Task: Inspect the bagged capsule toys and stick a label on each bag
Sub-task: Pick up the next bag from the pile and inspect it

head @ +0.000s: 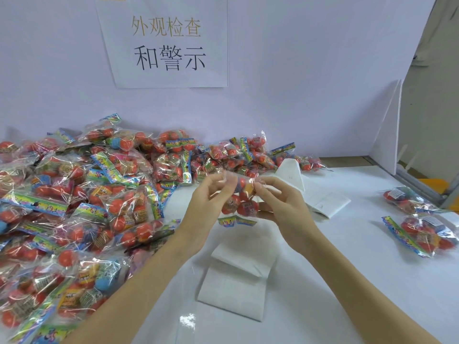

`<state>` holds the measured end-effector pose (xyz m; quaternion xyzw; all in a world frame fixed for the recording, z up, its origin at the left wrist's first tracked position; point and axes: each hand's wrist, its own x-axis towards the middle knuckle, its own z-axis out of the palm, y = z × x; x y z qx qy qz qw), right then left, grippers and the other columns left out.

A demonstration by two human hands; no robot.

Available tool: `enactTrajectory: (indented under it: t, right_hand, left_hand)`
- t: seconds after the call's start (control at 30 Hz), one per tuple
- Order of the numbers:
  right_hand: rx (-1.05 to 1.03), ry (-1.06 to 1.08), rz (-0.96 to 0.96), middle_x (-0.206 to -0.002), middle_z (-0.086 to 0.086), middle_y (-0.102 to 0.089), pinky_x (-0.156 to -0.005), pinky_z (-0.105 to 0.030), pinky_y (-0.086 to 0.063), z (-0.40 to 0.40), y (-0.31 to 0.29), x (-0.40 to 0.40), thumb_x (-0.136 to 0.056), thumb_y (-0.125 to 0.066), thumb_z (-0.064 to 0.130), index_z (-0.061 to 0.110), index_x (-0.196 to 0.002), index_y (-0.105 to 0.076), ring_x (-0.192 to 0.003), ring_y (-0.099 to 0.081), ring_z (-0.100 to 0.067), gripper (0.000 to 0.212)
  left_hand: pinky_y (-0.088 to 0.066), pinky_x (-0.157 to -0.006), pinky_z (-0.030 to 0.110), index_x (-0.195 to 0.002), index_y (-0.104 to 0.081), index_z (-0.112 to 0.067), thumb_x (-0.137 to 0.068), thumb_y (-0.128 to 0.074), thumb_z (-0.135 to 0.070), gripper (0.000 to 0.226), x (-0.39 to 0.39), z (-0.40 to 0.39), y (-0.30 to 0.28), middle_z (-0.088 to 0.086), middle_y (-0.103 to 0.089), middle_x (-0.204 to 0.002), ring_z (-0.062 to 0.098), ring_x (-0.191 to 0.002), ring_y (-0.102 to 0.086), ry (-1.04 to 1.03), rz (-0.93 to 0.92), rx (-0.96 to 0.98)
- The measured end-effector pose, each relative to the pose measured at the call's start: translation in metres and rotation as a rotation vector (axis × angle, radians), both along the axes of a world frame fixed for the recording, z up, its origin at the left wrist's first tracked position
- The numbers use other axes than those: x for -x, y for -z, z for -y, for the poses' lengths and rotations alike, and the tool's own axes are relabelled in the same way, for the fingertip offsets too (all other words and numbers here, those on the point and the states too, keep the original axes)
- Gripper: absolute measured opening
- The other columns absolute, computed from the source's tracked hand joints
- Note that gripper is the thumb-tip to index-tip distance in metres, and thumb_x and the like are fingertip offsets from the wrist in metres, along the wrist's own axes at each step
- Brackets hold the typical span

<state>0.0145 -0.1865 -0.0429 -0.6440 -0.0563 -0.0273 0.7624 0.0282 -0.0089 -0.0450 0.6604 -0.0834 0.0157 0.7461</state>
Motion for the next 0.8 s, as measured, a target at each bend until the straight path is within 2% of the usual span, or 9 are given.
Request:
enactTrajectory:
  t: [0.07,0.17,0.3,0.4,0.57,0.67,0.73,0.8]
  right_hand:
    - [0.031,0.007,0.025,-0.104,-0.016,-0.076,-0.087,-0.047,-0.063,0.0003,0.0013,0.0001,-0.103,-0.065,0.019,0.011,-0.115,-0.072,-0.095,-0.075,-0.037,0.016]
    - [0.108,0.053,0.06,-0.107,-0.01,-0.077,-0.094,-0.043,-0.061,0.0007,0.0022,-0.0009,-0.101,-0.068,0.017,0.016,-0.113,-0.076,-0.104,-0.074,-0.025,0.014]
    - [0.19,0.062,0.098,-0.096,-0.006,-0.08,-0.088,-0.037,-0.063,0.0004,0.0034,-0.0028,-0.099,-0.07,0.024,0.013,-0.106,-0.08,-0.093,-0.077,-0.021,0.016]
    - [0.194,0.08,0.095,-0.088,-0.009,-0.08,-0.08,-0.034,-0.063,0.0022,0.0051,-0.0053,-0.101,-0.068,0.026,0.012,-0.095,-0.082,-0.081,-0.075,-0.02,0.02]
    - [0.155,0.055,0.063,-0.084,-0.011,-0.08,-0.072,-0.027,-0.061,0.0028,0.0036,-0.0049,-0.105,-0.058,0.033,0.013,-0.086,-0.082,-0.077,-0.076,-0.019,0.036]
    - [0.079,0.033,0.027,-0.093,-0.013,-0.08,-0.078,-0.032,-0.063,0.0043,0.002,-0.004,-0.11,-0.048,0.032,0.006,-0.095,-0.079,-0.084,-0.077,-0.025,0.043]
    - [0.06,-0.029,0.037,-0.103,-0.014,-0.079,-0.083,-0.034,-0.062,0.0072,0.0005,-0.0034,-0.111,-0.048,0.02,0.005,-0.11,-0.075,-0.093,-0.076,-0.028,0.031]
    - [0.103,-0.049,0.087,-0.106,-0.012,-0.078,-0.085,-0.035,-0.061,0.0064,0.0008,-0.0025,-0.106,-0.053,0.004,0.01,-0.117,-0.072,-0.095,-0.076,-0.026,0.022]
  left_hand:
    - [-0.059,-0.084,0.027,-0.117,-0.073,-0.021,-0.093,-0.071,-0.042,0.032,-0.0003,0.0008,0.0012,0.003,-0.077,-0.106,0.024,-0.104,-0.073,-0.034,0.062,-0.053]
    - [-0.061,-0.075,0.028,-0.109,-0.074,-0.026,-0.098,-0.07,-0.031,0.013,-0.0005,-0.0007,0.0014,0.004,-0.077,-0.095,0.024,-0.091,-0.075,-0.072,0.144,-0.083]
    - [-0.063,-0.078,0.04,-0.105,-0.073,-0.023,-0.098,-0.071,-0.029,0.01,-0.0018,-0.0028,0.0025,0.009,-0.075,-0.095,0.032,-0.09,-0.072,-0.055,0.153,-0.095]
    - [-0.061,-0.073,0.028,-0.101,-0.075,-0.018,-0.099,-0.067,-0.032,0.016,-0.0003,-0.0026,0.0026,0.009,-0.076,-0.097,0.022,-0.088,-0.073,-0.004,0.052,0.005]
    - [-0.059,-0.083,0.026,-0.099,-0.076,-0.028,-0.1,-0.059,-0.045,0.024,-0.0019,-0.0024,0.0058,-0.001,-0.076,-0.1,0.013,-0.095,-0.072,0.032,0.044,0.005]
    - [-0.059,-0.088,0.033,-0.103,-0.077,-0.03,-0.095,-0.06,-0.052,0.028,-0.0032,-0.0005,0.0084,0.001,-0.076,-0.105,0.016,-0.1,-0.072,-0.014,0.031,0.02]
    - [-0.061,-0.087,0.039,-0.102,-0.077,-0.027,-0.093,-0.062,-0.053,0.031,-0.0049,-0.0004,0.0092,0.005,-0.076,-0.105,0.022,-0.099,-0.072,-0.052,0.001,0.058]
    - [-0.062,-0.086,0.039,-0.101,-0.077,-0.023,-0.094,-0.063,-0.05,0.031,-0.0064,-0.0017,0.009,0.007,-0.077,-0.105,0.025,-0.099,-0.074,-0.061,-0.024,0.09]
